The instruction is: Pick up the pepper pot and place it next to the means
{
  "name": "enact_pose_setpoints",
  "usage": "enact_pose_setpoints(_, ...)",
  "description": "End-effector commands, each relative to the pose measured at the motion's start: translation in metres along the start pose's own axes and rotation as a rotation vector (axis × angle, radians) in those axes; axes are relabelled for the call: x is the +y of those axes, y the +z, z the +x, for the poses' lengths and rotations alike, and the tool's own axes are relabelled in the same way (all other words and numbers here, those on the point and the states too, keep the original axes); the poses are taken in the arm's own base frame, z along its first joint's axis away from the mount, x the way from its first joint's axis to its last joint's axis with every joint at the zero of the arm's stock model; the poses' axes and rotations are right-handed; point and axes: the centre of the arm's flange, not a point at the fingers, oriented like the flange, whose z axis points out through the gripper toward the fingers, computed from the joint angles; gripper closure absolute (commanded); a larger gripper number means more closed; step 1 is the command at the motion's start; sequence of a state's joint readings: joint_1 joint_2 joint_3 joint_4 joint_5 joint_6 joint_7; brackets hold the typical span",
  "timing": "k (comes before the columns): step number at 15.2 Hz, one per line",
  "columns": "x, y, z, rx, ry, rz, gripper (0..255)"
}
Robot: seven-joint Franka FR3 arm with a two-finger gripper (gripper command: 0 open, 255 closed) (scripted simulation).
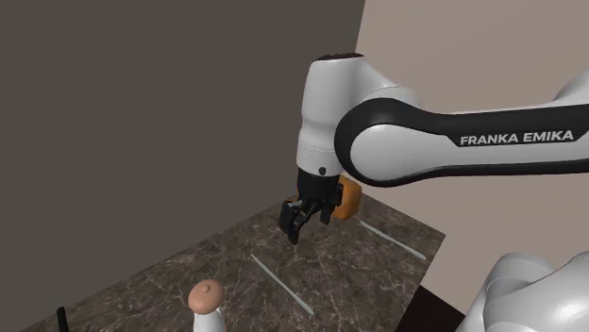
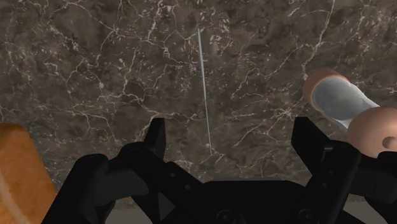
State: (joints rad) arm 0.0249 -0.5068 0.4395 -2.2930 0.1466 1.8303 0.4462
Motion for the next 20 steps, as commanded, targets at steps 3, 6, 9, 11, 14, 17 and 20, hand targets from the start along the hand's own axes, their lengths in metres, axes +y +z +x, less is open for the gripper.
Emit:
enact_pose_setpoints(3,-0.045,0.019,0.019,0.013,0.020,0.005,0)
enact_pose_setpoints(6,-0.079,0.033,0.031,0.022,0.033,0.008,0)
enact_pose_setpoints(9,-0.113,0.046,0.044,0.032,0.047,0.011,0)
enact_pose_setpoints(11,-0.136,0.055,0.053,0.038,0.056,0.012,0)
enact_pose_setpoints(14,-0.170,0.068,0.066,0.048,0.070,0.015,0)
enact_pose_setpoints(17,-0.201,0.079,0.080,0.057,0.082,0.017,0)
enact_pose_setpoints(20,-0.201,0.095,0.081,0.057,0.082,0.017,0)
